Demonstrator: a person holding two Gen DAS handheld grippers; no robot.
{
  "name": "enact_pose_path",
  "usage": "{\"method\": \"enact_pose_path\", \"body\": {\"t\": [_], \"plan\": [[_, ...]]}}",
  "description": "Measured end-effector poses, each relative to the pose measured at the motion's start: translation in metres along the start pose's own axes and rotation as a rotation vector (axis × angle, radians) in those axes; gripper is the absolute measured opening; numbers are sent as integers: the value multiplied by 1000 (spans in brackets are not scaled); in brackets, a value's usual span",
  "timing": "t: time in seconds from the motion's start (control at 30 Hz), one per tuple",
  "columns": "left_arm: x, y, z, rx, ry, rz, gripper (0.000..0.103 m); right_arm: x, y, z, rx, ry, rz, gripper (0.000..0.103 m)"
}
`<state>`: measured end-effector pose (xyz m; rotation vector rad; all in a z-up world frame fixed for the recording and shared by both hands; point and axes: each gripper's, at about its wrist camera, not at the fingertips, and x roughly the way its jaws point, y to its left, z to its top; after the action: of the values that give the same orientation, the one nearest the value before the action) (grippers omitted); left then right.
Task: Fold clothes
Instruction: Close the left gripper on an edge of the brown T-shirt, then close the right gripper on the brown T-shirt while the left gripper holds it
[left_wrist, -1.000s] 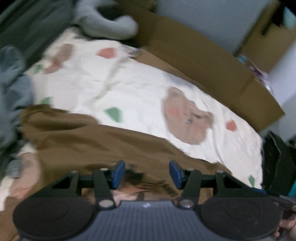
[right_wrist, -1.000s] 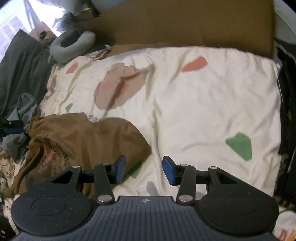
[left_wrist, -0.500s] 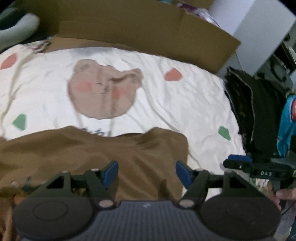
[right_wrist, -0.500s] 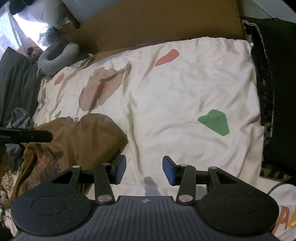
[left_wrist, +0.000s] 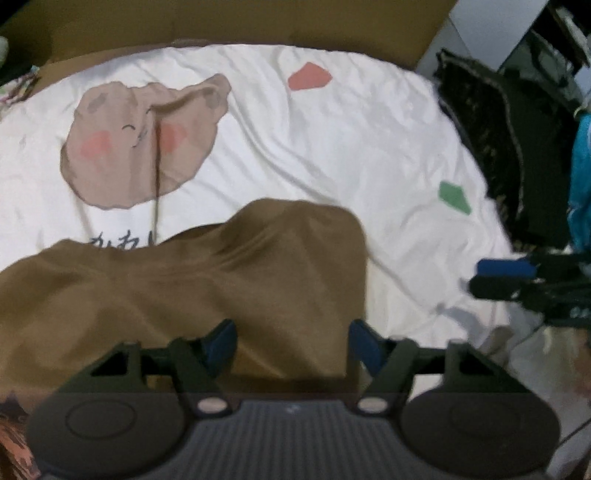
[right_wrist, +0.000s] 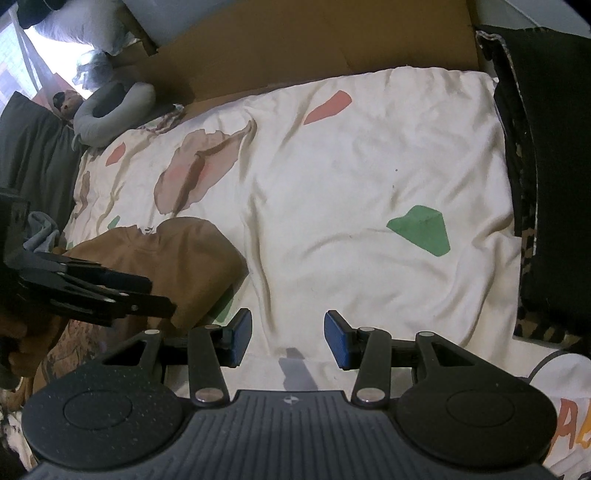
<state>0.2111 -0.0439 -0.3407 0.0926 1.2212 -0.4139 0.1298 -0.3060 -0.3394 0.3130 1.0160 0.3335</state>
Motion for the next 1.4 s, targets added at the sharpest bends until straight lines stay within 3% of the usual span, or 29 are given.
{"method": "enact_pose_path", "body": {"t": [0.03, 0.1, 0.13, 0.17, 0.4, 0.63, 0.97, 1.4], "plan": [[1, 0, -2, 12, -4, 9, 56, 0, 0, 0, -1, 2, 1, 51], [1, 1, -4, 27, 0, 14, 26, 1, 1, -1, -3, 7, 2, 51], [1, 2, -4, 30, 3, 11, 6, 2, 1, -1, -3, 10, 2, 51], [-1, 4, -5, 27, -1, 4, 3, 3, 1, -2, -1, 12, 2, 51], [-38, 15, 2, -2, -83, -51, 0, 5, 1, -2, 5, 17, 7, 51], [-77, 38, 8, -33, -123, -42, 0, 6, 5, -1, -1, 19, 13, 51], [-110, 104, 2, -133, -125, 81, 0, 7, 9, -1, -6, 28, 17, 51], [-112, 177, -14, -269, -125, 211, 0, 20, 27, 6, -62, 55, 55, 51]]}}
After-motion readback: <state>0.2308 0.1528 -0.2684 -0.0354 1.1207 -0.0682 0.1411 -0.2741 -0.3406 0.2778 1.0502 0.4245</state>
